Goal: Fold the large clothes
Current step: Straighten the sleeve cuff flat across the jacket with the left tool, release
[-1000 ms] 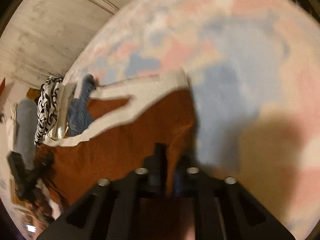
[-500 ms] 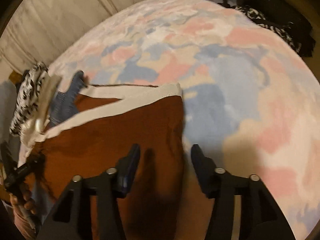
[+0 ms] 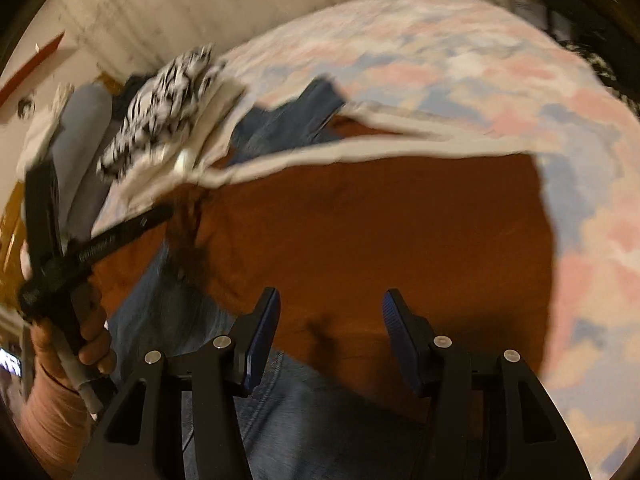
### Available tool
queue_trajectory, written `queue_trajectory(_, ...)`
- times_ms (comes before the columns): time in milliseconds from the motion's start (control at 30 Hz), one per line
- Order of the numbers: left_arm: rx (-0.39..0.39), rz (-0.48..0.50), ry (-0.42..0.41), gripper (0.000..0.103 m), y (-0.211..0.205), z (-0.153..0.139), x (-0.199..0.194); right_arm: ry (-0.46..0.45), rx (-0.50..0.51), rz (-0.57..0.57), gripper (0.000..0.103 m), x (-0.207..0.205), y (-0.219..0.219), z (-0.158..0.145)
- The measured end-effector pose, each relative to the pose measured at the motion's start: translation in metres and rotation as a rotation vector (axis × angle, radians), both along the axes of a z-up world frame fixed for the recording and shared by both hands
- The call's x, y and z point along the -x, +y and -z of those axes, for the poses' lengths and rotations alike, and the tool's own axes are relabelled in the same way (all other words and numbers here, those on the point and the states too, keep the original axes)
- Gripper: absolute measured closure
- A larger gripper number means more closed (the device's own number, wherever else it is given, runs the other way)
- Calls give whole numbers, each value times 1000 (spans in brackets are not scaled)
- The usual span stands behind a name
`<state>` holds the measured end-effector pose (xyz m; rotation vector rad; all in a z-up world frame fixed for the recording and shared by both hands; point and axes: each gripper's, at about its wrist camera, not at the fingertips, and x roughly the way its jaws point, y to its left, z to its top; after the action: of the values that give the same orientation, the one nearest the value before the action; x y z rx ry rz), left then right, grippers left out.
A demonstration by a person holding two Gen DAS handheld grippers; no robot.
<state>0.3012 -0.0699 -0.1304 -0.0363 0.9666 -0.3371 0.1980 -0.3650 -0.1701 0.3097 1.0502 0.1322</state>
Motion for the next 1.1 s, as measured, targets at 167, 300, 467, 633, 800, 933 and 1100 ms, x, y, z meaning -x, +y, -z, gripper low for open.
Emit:
queue_trajectory(167, -199, -88, 116, 60, 1, 55, -9, 82, 128, 82, 58, 4, -11, 41)
queue_trajectory(300, -16, -105, 126, 60, 34, 55, -5, 63, 183, 256, 78, 32, -75, 38)
queue_trajectory(467, -34, -106, 89, 60, 33, 54, 8, 95, 180, 368, 65, 57, -112, 36)
queue_trajectory(633, 16, -132, 74, 58, 40, 56, 15, 70, 208, 382, 65, 74, -105, 25)
queue_trajectory(800, 0, -126, 45, 58, 38, 56, 21, 33, 246, 412, 65, 78, -91, 17)
queue_trajectory(933, -26, -110, 21, 56, 33, 56, 28, 25, 263, 434, 65, 89, -86, 16)
queue_trajectory(1100, -16, -111, 30, 55, 36, 53, 29, -7, 259, 434, 64, 86, -85, 8)
